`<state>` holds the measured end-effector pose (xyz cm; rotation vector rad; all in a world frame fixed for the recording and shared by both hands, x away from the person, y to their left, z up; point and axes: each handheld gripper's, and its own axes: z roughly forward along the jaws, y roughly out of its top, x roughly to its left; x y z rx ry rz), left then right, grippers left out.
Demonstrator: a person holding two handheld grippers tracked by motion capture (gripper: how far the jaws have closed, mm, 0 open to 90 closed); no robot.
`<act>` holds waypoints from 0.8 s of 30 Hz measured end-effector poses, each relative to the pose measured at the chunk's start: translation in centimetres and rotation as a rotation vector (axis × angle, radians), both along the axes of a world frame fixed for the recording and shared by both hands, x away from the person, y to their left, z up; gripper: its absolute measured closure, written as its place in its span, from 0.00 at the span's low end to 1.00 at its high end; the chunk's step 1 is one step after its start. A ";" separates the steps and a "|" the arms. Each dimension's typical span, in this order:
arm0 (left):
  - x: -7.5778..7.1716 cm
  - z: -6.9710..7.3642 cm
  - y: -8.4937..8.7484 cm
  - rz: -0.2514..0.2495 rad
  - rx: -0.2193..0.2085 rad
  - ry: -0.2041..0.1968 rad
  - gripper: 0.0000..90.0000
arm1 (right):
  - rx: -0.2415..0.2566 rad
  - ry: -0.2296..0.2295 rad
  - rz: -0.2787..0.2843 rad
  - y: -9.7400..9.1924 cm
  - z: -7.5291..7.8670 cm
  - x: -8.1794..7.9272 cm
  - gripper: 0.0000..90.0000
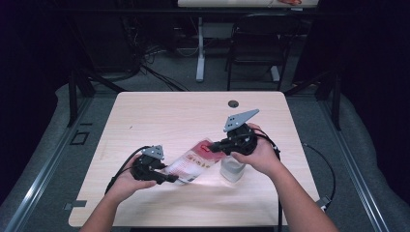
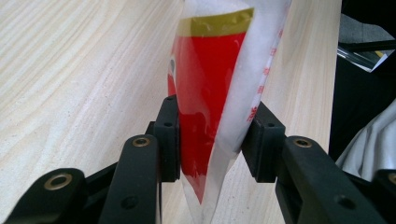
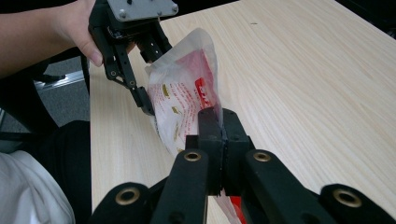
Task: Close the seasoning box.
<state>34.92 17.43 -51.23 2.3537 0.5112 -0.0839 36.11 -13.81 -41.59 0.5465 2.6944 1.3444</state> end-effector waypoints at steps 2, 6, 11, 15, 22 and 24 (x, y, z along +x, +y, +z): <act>0.0 0.0 0.2 0.005 0.000 0.000 0.70 | -0.005 -0.001 -0.004 0.2 0.0 0.1 1.00; 0.2 -0.2 0.5 0.016 0.004 0.000 0.70 | -0.022 -0.003 -0.010 0.5 -0.3 0.3 1.00; 0.4 -0.3 0.8 0.023 0.013 0.002 0.70 | -0.035 0.009 -0.014 0.8 -0.9 0.7 0.99; 0.5 -0.3 1.1 0.029 0.003 0.006 0.71 | -0.035 0.009 -0.015 0.9 -1.0 0.9 0.99; 0.4 -0.2 1.0 0.030 0.000 0.013 0.71 | -0.025 0.003 -0.022 0.6 -1.3 0.7 0.99; 0.4 -0.2 1.0 0.029 0.001 0.011 0.71 | -0.028 -0.001 -0.023 0.5 -1.2 0.6 0.99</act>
